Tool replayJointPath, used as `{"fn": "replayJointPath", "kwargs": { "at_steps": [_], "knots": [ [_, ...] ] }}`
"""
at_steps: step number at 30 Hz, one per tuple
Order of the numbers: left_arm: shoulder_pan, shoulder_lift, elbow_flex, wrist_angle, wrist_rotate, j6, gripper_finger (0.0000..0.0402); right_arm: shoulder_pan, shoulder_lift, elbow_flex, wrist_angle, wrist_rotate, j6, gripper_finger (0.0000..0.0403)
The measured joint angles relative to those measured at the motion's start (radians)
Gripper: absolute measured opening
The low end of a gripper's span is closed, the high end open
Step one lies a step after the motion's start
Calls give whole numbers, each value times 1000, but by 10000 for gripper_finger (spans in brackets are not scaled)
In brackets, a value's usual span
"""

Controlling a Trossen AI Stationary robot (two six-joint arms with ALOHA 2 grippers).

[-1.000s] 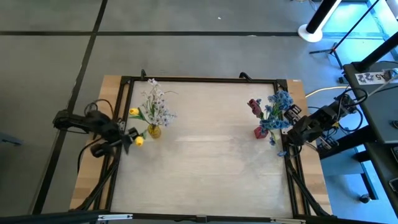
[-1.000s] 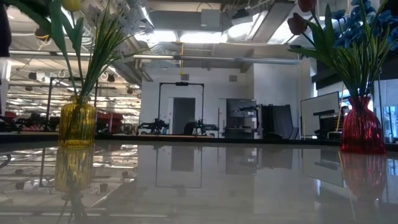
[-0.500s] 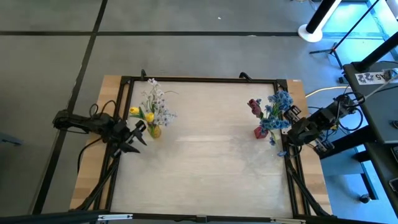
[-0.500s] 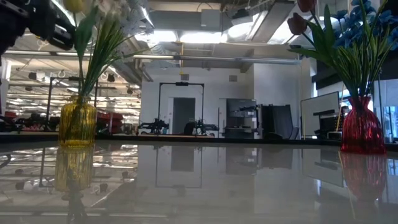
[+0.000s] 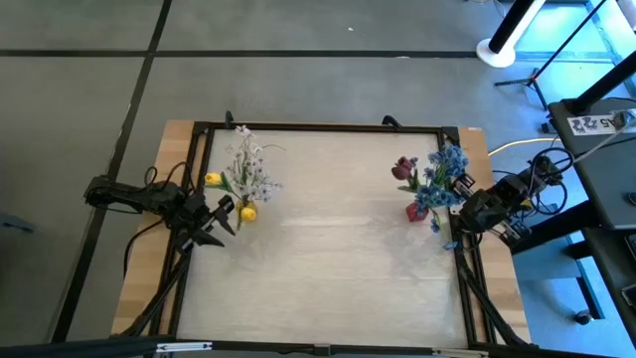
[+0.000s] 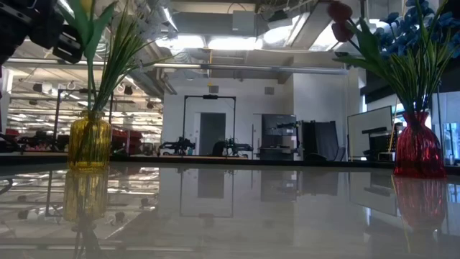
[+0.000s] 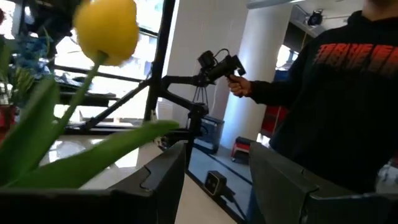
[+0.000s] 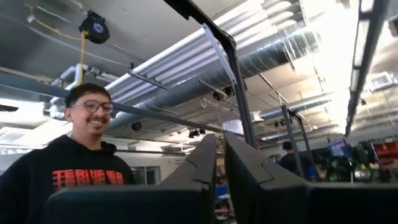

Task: Sort flowers into vase by color
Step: Return to Home Position

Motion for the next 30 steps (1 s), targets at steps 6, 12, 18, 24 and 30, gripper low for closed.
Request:
{"fn": "replayJointPath", "kwargs": {
  "at_steps": [6, 12, 18, 24, 30],
  "knots": [
    [0, 0, 0, -3, 12, -2, 173, 0, -134, 0, -95, 2, 45, 33],
    [0, 0, 0, -37, 13, -46, 173, 0, -177, 10, -145, -32, 84, 33],
    [0, 0, 0, -48, 13, -46, 173, 0, -166, -43, -148, -55, 98, 33],
    [0, 0, 0, -49, 13, -47, 173, 0, -161, -206, 40, -184, 88, 33],
    [0, 0, 0, -49, 13, -50, 173, 0, -160, -294, 120, -359, 87, 33]
  ]
}}
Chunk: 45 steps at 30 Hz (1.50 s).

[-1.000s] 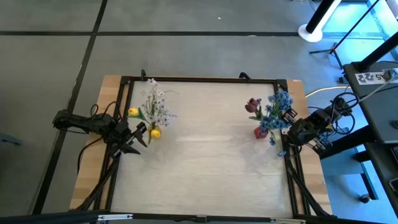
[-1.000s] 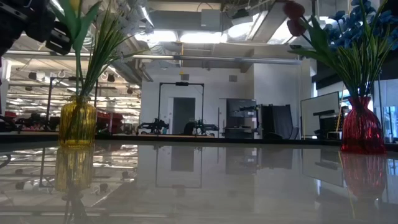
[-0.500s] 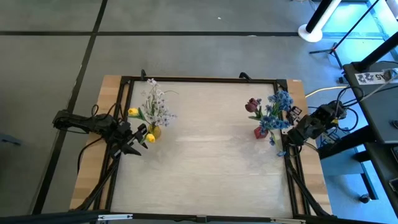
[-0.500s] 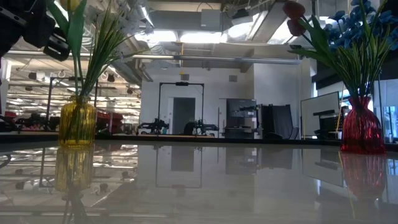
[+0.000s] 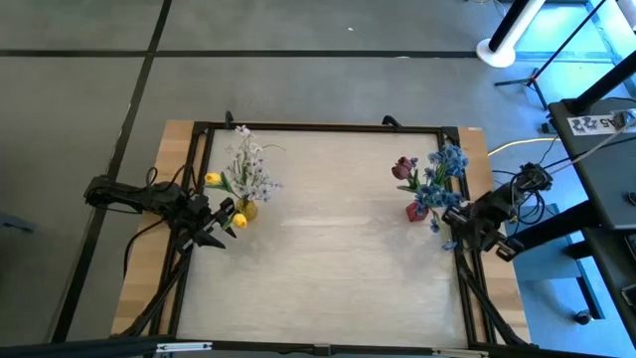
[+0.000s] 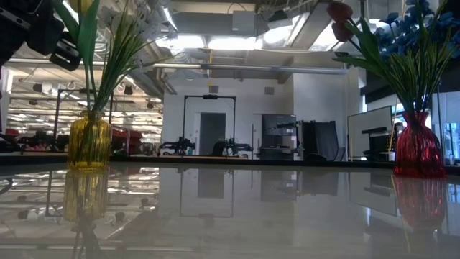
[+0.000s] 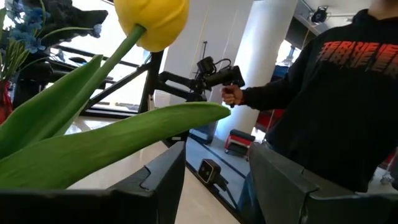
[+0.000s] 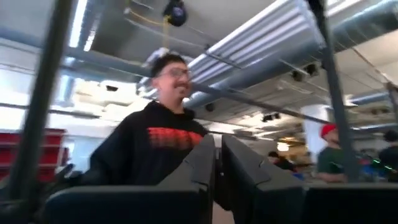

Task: Sort flowers into vase by color
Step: Return to Home Position

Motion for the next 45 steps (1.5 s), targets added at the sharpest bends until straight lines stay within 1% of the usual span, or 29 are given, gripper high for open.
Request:
{"fn": "replayJointPath", "kwargs": {
  "at_steps": [6, 9, 11, 13, 14, 17, 21, 24, 26, 30, 32, 45],
  "knots": [
    [0, 0, 0, 0, 0, -5, 173, 0, -1, 0, -46, -218, -9, 33],
    [0, 0, 0, 0, 0, -5, 173, 0, 0, -2, -123, -234, -13, 33],
    [0, 0, 0, 0, 0, -5, 173, 0, -1, -2, -234, -230, -14, 33],
    [0, 0, 0, 0, 0, -4, 173, 0, 1, -2, -380, -196, -14, 33],
    [0, 0, 0, 0, 0, -4, 173, 0, 1, -2, -427, -163, -13, 33],
    [0, 0, 0, 0, 0, -3, 173, -1, -1, -3, -502, -62, -21, 33],
    [0, 0, 0, 0, 0, -3, 173, -1, 0, -3, -635, -49, -54, 33],
    [0, 0, 0, 0, 0, -2, 173, -1, 15, -3, -646, -14, -80, 33],
    [0, 0, 0, -1, -1, -2, 173, -1, 23, -3, -656, 77, -119, 33],
    [0, 0, 0, -1, -3, -2, 173, -1, 23, -3, -696, 350, -125, 33],
    [0, 0, 0, -1, -3, -2, 173, -2, 22, -3, -690, 406, -127, 33],
    [0, 0, 0, 0, -4, -2, 173, -1, 23, -4, -695, 386, -144, 33]
  ]
}}
